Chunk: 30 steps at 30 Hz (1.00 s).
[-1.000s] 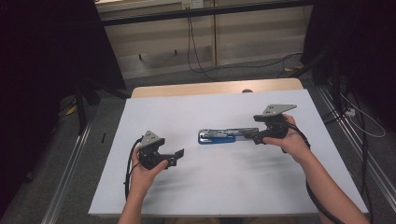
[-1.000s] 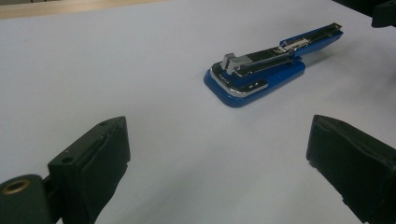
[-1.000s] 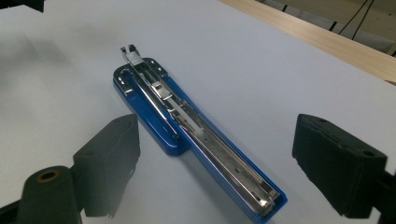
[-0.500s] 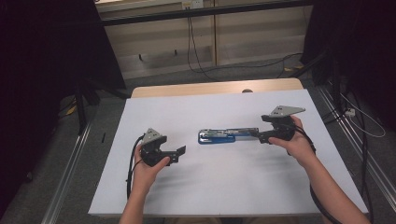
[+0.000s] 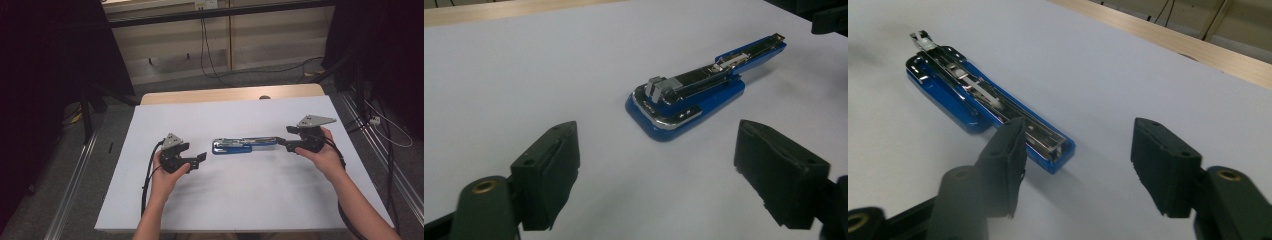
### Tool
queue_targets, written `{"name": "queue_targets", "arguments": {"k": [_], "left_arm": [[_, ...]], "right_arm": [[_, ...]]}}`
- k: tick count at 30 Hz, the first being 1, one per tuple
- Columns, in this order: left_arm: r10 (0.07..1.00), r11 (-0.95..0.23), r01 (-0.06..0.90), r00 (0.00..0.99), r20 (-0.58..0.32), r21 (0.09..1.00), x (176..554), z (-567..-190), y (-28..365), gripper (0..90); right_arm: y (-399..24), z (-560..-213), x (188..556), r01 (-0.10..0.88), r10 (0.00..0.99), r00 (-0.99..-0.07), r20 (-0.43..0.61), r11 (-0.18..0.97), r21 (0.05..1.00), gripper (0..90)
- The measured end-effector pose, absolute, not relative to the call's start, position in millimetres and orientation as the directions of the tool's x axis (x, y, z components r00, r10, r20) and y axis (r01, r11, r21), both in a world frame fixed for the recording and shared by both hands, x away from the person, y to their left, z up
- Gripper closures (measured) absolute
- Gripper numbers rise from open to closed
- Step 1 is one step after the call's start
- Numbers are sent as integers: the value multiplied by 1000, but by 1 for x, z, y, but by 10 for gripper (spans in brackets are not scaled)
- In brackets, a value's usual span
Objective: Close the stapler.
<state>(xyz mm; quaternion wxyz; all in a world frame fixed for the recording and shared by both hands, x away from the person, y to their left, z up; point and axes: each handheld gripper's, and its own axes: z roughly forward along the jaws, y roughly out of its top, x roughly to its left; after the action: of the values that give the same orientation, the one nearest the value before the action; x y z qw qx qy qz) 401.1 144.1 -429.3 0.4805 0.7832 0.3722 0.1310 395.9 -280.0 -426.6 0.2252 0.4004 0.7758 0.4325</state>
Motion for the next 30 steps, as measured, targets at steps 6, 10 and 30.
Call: {"name": "queue_targets", "arguments": {"k": [6,10,30], "left_arm": [[713,-235,460,680,-170,856,411,-432,136,289],[705,-286,448,697,-130,847,415,-432,133,345],[712,-332,459,695,-101,824,428,-447,121,774]], "right_arm": [[-288,-430,393,457,832,-554,14,290,841,517],[-289,-432,391,456,833,-553,4,299,838,528],[-290,-443,396,493,840,-542,-24,340,801,784]]}}
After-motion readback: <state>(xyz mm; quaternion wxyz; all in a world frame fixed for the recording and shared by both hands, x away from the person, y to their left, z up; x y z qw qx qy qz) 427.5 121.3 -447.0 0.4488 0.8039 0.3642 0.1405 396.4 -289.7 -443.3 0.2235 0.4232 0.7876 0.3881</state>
